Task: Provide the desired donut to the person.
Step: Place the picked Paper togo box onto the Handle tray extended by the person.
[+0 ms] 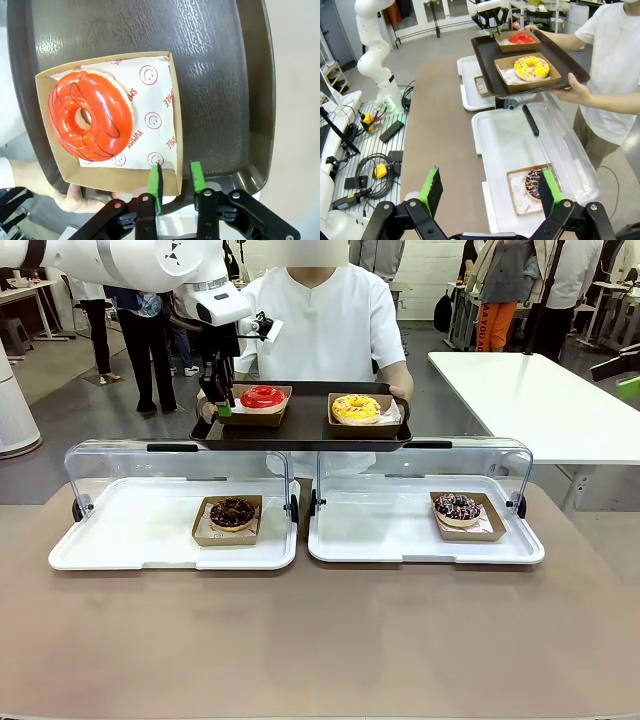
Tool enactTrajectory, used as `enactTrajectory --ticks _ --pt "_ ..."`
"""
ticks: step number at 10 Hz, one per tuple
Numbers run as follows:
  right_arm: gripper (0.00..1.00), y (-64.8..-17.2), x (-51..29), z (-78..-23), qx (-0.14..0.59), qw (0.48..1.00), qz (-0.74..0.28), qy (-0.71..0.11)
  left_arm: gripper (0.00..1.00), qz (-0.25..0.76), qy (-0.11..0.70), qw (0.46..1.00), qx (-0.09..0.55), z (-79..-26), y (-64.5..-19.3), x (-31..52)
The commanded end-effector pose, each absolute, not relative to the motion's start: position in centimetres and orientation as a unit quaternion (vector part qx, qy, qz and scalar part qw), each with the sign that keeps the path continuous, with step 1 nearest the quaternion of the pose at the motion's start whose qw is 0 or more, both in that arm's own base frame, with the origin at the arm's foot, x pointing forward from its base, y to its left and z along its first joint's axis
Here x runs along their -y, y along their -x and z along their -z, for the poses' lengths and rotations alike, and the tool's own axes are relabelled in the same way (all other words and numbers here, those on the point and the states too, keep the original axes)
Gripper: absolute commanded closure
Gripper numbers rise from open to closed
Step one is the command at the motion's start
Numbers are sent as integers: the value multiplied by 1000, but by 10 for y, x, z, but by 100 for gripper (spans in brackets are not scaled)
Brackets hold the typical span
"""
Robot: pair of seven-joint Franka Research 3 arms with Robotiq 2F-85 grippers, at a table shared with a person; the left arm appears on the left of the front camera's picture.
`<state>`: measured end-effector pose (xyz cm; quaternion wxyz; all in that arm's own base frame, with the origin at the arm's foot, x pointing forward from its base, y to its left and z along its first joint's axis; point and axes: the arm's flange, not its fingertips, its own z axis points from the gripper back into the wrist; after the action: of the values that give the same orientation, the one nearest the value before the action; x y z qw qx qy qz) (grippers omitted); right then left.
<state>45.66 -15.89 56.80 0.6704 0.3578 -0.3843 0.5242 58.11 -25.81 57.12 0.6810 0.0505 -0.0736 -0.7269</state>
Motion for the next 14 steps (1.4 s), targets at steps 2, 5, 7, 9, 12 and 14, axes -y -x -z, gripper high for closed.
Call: enactTrajectory --ticks 2,5,7,9,12,14 --pt "0 -456 158 -567 389 668 -522 -360 0 727 -44 681 73 -574 -582 259" --pt "0 -456 158 -567 389 668 -522 -360 0 729 -38 680 72 -576 -582 258" --pt "0 -456 158 -567 389 668 -522 -360 0 729 -34 680 70 -578 -582 258" --pt "0 -456 158 -567 389 668 -522 -360 0 728 -32 681 69 -578 -581 257" --pt "0 -456 158 -567 389 668 -522 -360 0 741 -8 669 66 -581 -560 233" --pt "0 -456 158 -567 389 668 -522 -360 0 745 24 659 100 -587 -532 191"
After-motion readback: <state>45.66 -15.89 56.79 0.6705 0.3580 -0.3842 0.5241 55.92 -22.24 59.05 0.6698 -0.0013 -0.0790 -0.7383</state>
